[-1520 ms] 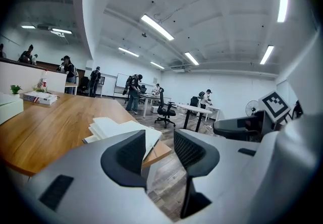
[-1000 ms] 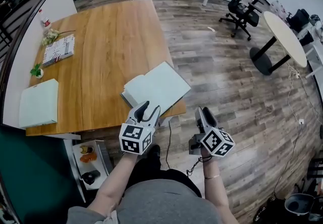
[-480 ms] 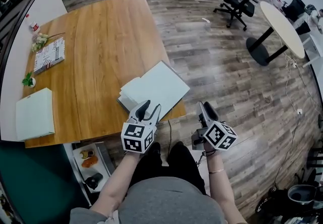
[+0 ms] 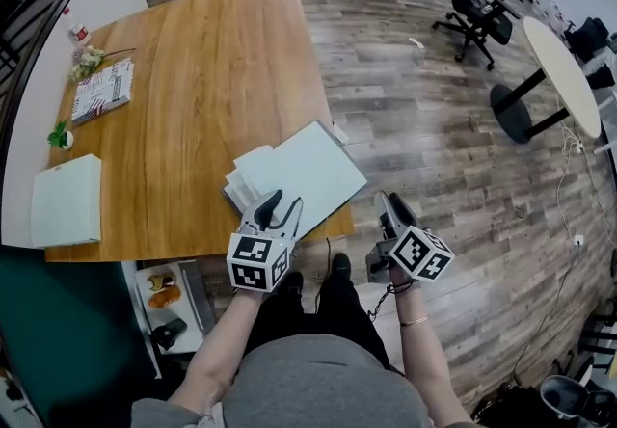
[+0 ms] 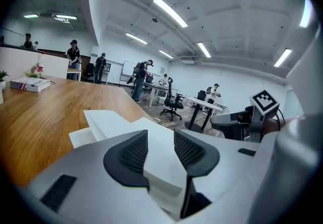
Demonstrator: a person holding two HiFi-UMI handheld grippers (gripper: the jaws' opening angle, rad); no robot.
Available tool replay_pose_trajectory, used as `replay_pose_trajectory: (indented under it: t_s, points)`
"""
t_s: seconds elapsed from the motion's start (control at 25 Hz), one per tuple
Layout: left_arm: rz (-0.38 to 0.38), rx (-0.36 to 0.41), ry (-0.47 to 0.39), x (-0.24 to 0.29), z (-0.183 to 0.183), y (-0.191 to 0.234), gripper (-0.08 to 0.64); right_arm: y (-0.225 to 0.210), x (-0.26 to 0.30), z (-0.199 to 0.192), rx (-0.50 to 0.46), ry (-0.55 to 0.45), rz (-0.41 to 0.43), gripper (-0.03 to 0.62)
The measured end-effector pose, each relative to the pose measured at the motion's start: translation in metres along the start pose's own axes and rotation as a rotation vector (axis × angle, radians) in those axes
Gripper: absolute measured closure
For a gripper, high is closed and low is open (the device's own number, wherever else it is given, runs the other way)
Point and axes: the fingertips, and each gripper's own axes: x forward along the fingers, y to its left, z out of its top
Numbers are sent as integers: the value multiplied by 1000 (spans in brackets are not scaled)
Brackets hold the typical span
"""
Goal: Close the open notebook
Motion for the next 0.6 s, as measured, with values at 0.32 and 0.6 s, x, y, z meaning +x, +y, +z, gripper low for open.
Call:
replay_pose_trajectory:
  t_s: [0.32, 0.6]
  points:
    - [143, -49, -4, 9, 1, 12, 396, -9, 45, 13, -50, 103, 113, 405]
    - [255, -95, -12, 14, 0, 14, 397, -18, 76, 6, -38, 236, 201, 393]
